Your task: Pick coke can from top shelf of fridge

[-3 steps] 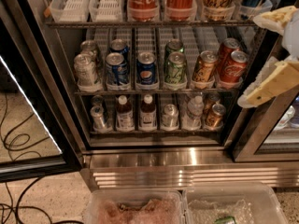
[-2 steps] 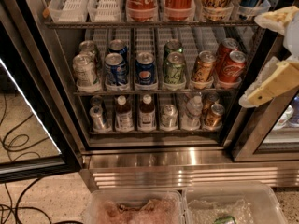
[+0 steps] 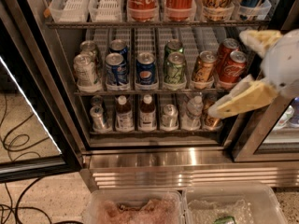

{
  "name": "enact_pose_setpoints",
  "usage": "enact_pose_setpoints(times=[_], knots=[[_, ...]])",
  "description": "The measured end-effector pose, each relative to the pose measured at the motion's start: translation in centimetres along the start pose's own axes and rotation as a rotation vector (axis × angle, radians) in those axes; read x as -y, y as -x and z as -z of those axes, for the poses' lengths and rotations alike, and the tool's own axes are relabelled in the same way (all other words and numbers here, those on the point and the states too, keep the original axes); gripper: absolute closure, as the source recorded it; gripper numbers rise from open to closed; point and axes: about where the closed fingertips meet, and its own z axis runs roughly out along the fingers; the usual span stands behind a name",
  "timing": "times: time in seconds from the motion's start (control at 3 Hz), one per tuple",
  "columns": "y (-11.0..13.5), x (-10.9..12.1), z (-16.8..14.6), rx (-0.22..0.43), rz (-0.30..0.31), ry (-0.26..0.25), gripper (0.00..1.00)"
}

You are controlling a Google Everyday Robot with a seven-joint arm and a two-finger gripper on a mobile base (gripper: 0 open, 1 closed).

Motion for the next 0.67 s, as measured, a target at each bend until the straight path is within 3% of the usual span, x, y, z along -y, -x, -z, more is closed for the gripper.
enact_pose_setpoints(times=[0.33, 0.67], knots=[[1.0, -0.1, -2.5, 0.161, -0.029, -0.078, 0.00], [3.9, 0.1, -2.4, 0.235, 0.001, -0.121, 0.00]])
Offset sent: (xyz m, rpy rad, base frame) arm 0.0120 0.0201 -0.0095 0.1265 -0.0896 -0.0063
